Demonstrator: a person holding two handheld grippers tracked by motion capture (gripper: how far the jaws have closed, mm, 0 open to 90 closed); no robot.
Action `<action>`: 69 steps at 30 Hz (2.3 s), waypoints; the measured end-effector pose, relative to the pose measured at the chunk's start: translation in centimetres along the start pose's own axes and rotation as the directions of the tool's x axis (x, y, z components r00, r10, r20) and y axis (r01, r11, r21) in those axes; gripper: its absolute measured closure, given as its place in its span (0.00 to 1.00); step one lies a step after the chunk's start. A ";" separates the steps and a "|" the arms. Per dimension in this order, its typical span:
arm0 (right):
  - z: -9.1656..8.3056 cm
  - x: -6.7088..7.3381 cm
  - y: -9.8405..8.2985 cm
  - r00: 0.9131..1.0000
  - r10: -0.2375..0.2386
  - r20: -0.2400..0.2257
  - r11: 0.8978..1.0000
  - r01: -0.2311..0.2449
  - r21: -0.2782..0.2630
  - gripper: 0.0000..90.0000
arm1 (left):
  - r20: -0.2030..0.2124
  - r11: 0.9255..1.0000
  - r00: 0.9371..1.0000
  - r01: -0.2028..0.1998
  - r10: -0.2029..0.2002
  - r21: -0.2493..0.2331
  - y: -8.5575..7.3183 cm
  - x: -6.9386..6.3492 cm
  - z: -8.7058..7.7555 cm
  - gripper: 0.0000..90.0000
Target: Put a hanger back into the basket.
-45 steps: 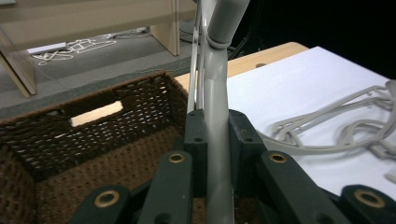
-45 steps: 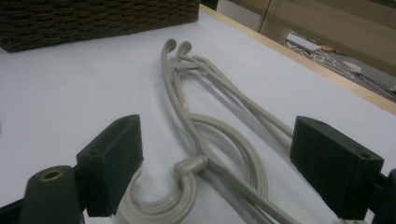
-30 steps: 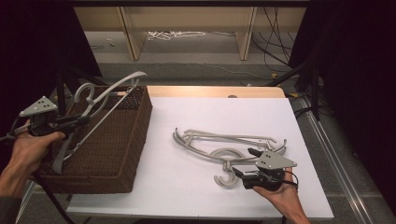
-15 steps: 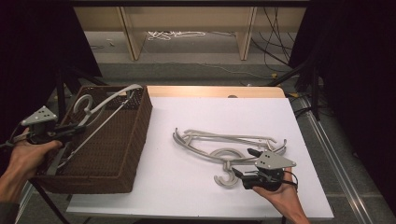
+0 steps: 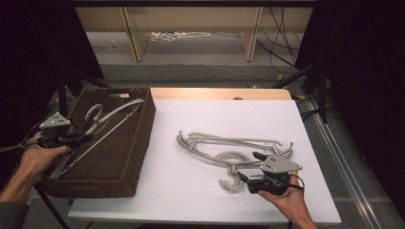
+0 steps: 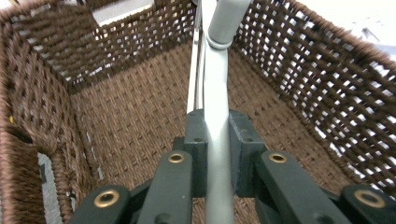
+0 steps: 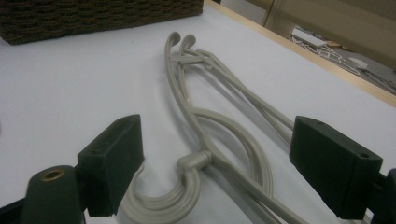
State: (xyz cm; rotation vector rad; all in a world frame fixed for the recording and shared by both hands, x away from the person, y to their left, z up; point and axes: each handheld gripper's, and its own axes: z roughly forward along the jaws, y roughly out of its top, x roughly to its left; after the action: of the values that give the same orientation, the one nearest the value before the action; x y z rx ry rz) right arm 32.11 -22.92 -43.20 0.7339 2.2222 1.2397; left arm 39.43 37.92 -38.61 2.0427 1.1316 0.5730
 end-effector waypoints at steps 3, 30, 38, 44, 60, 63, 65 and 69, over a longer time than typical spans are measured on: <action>0.0 0.0 0.0 1.000 0.000 -0.001 1.000 0.000 0.002 0.20 | 0.000 1.000 1.000 0.004 -0.004 0.019 -0.1 0.2 0.3 0.88; 0.2 0.2 -0.1 1.000 -0.006 -0.017 1.000 0.006 0.019 0.21 | -0.118 0.975 0.980 0.176 -0.161 0.135 -1.7 2.8 2.3 0.85; 0.3 0.1 -0.1 1.000 -0.008 -0.007 1.000 0.008 0.010 0.21 | -0.192 0.957 0.956 0.250 -0.220 0.147 -1.8 3.4 2.5 0.80; 0.3 0.1 -0.1 1.000 -0.009 -0.009 1.000 0.010 0.012 0.21 | -0.268 0.952 0.934 0.278 -0.236 0.131 -2.0 3.7 2.1 0.74; 0.3 0.0 -0.1 1.000 0.000 -0.002 1.000 0.000 0.005 0.21 | -0.260 0.961 0.925 0.269 -0.277 -0.067 0.9 1.0 -1.8 0.38; 0.3 0.0 -0.1 1.000 0.002 0.003 1.000 -0.002 -0.003 0.20 | -0.218 0.964 0.940 0.243 -0.262 -0.109 1.7 -0.8 -2.5 0.35; 0.2 -0.1 -0.1 1.000 0.011 0.004 1.000 -0.011 -0.003 0.20 | -0.199 0.961 0.945 0.234 -0.260 -0.146 2.2 -2.1 -2.7 0.33; 0.2 -0.2 -0.1 1.000 0.018 0.010 1.000 -0.018 -0.010 0.20 | -0.130 0.955 0.959 0.224 -0.251 -0.196 2.9 -4.5 -3.0 0.29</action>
State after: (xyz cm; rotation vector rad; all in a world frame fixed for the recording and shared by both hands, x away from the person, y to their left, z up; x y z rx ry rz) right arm 32.35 -23.01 -43.38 0.7558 2.2045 1.2518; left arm 36.66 34.22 -34.61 1.7020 1.3440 0.6925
